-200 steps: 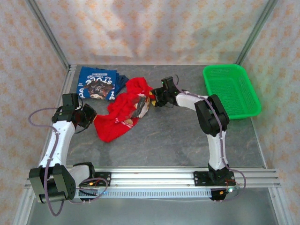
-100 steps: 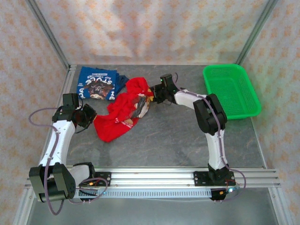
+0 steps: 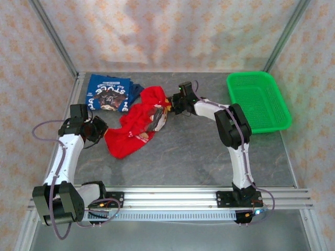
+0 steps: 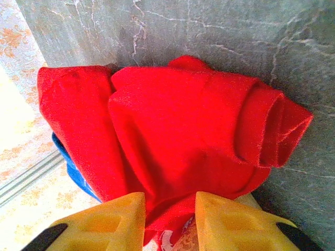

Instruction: Fold and stack the t-shirts

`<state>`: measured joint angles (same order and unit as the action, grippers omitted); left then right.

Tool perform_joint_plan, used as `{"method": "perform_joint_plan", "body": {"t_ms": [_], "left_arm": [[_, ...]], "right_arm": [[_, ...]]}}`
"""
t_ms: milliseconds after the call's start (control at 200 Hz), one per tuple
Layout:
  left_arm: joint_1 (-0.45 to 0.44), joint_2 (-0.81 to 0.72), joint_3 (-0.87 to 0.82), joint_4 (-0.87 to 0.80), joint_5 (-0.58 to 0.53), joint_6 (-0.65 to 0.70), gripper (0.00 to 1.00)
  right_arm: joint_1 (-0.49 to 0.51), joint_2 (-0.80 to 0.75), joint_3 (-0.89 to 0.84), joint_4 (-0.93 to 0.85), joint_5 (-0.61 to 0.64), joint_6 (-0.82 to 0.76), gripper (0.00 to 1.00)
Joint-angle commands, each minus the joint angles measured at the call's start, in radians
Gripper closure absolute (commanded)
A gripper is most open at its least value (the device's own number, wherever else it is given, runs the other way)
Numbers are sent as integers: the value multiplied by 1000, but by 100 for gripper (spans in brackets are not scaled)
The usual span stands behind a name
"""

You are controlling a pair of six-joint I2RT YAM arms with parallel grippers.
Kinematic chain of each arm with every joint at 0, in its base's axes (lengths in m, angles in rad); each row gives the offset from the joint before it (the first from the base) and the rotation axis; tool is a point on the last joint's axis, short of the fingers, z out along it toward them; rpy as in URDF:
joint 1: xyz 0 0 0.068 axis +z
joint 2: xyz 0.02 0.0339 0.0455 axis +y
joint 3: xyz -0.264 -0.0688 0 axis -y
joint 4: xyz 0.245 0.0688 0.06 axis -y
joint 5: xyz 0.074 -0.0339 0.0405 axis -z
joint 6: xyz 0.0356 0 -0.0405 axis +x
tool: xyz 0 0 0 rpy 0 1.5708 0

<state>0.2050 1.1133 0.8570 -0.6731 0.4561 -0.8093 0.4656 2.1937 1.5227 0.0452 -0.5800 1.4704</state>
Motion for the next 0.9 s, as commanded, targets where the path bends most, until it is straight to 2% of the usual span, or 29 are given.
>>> {"method": "perform_joint_plan", "body": {"t_ms": [0,100,185,265,380,560,896], "left_arm": [[7,5,25,-6,-25,27,100],[7,5,24,-9,-27,29,100],[7,4,23,-8,-27,32,100],[7,4,23,-8,-27,34,100],[7,0,27,-13,-27,38,100],[8,6,84,-24,-23,49,100],[6,106,419,-81,-5,100,100]], "right_arm": [[-4,21,34,4,-14,4,71],[-4,33,47,11,-17,10,76],[-3,48,72,9,-26,11,86],[-5,53,85,26,-33,18,100],[-14,13,68,66,-28,17,100],[-55,-122,63,37,1,-71,100],[-164,-363,86,-112,1,-229,100]]}}
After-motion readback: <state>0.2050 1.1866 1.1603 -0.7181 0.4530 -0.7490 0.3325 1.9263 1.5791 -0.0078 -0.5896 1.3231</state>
